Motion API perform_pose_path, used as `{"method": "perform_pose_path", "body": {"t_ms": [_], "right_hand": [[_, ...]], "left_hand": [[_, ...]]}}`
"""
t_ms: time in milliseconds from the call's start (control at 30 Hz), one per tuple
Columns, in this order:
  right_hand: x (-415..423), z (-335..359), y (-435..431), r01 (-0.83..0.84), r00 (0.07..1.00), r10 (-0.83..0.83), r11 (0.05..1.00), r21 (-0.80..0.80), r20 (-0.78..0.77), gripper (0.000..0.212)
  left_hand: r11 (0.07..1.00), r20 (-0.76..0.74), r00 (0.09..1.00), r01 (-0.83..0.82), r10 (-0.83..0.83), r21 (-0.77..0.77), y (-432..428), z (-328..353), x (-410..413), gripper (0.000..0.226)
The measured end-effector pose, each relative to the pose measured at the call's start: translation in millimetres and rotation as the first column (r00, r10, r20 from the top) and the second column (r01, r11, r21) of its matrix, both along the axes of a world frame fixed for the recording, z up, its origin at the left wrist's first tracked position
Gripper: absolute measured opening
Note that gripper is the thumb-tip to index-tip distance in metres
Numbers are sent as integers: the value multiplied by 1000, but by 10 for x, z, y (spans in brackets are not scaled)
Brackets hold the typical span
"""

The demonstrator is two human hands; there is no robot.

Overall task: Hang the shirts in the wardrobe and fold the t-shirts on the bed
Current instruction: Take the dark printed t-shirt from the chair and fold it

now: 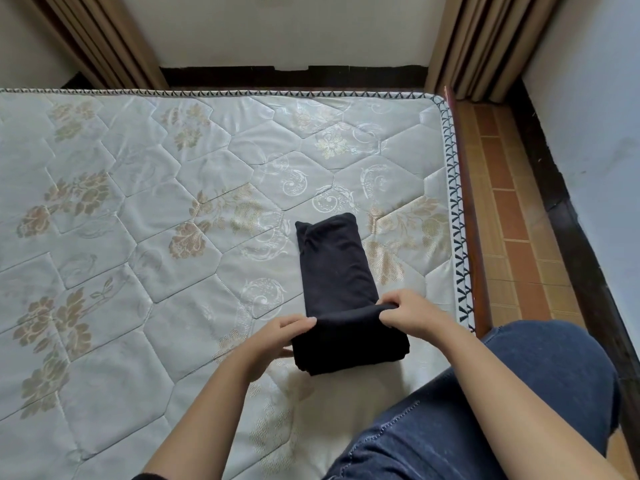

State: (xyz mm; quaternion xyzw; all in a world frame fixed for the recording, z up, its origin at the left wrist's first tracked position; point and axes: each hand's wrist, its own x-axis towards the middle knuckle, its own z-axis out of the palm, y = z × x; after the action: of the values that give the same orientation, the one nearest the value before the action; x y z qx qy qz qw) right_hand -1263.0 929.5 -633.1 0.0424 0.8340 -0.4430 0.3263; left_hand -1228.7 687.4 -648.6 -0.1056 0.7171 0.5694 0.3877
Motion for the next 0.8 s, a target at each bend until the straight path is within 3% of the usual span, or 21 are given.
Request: {"method": "perform_pose_path", "body": {"t_ms": [133, 267, 367, 433, 567, 633, 800], "right_hand": [[-24, -165, -99, 273, 955, -285, 953, -132, -83, 23], [-85, -256, -185, 437, 877, -472, 862, -255, -93, 25], [-127, -293, -170, 505, 843, -537, 779, -372, 22, 28], [-128, -301, -97, 524, 838, -534, 731, -437, 112, 26], [37, -325, 50, 367, 929, -345, 818, -443, 133, 15], [103, -386, 67, 304, 953, -269, 850, -429, 141, 23], [-10, -523, -4, 230, 968, -244, 956, -182, -56, 37]], "left_hand": [[990, 18, 995, -95, 94, 103, 27, -99, 131, 61], [983, -82, 979, -182, 185, 34, 176, -143, 127, 36], [959, -284, 930, -269, 234, -91, 239, -221, 88, 24], [943, -343, 902, -315, 263, -105, 285, -258, 60, 22], [923, -369, 891, -345, 266, -169, 348, -356, -32, 30], [904, -390, 890, -348, 236, -248, 369, -383, -103, 36], [835, -433, 891, -339, 137, -433, 418, -444, -252, 39]]}}
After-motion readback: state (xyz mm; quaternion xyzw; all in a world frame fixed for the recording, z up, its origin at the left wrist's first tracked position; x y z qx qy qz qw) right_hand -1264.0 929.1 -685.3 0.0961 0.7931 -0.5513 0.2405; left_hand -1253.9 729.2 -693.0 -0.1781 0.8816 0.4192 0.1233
